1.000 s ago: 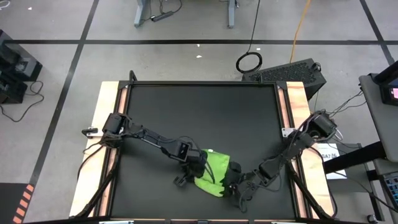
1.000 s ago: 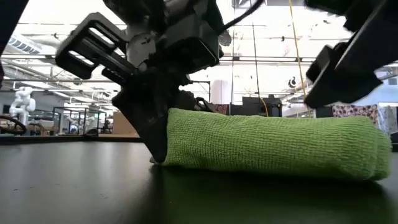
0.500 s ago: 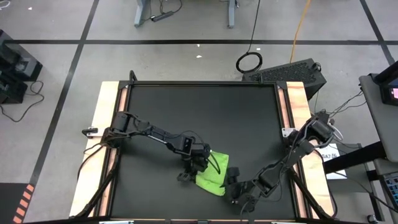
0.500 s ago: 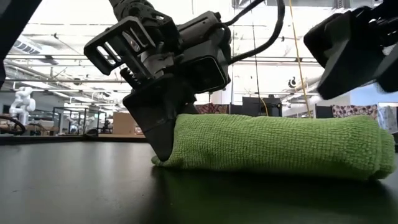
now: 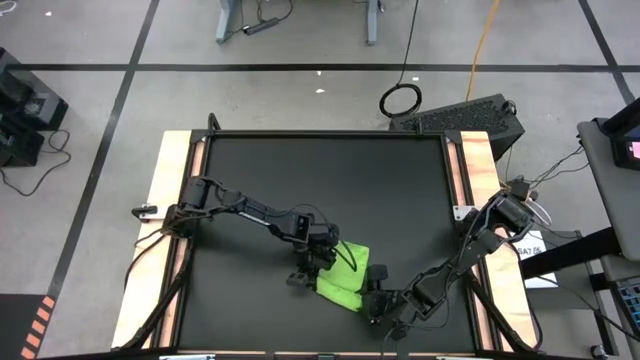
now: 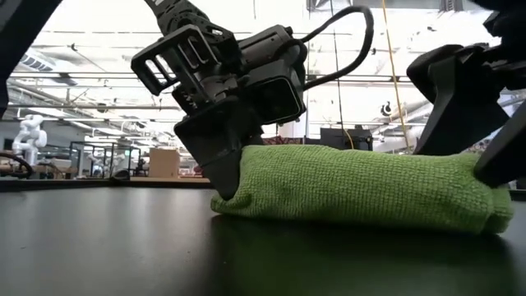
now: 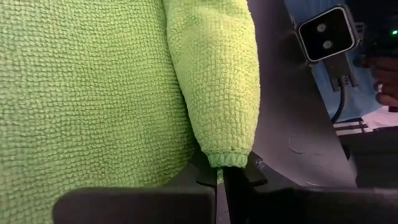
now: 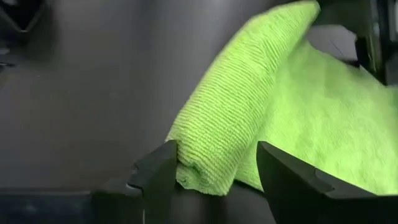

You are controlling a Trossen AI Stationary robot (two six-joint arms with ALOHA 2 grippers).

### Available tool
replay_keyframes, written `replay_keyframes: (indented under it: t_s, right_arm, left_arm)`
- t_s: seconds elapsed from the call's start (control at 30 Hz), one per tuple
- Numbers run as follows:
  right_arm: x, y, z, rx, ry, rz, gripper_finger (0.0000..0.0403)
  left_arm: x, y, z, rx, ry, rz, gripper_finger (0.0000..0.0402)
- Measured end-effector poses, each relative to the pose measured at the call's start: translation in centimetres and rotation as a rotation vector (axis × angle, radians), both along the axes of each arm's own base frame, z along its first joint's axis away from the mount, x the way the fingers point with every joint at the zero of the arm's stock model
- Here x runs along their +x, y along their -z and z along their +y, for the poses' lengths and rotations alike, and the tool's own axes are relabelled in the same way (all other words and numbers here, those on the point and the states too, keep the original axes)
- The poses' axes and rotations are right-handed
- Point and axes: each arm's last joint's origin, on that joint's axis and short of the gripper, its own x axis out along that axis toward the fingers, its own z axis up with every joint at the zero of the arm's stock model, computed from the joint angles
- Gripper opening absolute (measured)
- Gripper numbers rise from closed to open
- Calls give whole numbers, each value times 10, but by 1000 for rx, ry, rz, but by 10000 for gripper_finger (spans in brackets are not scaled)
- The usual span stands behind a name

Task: Roll towel into tight, uniform cylinder
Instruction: Roll the green towel

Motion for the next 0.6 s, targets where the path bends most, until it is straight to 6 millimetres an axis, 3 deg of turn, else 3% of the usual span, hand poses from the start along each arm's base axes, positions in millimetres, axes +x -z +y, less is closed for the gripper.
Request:
replay_keyframes:
  t_s: [0.4, 0.6]
  right_arm:
    - [0, 0, 0, 4, 11, 2, 174]
    - [2, 17, 2, -5, 24, 22, 163]
  left_arm:
    - [1, 0, 9, -31, -10, -4, 8]
    - [4, -1, 10, -35, -15, -30, 8]
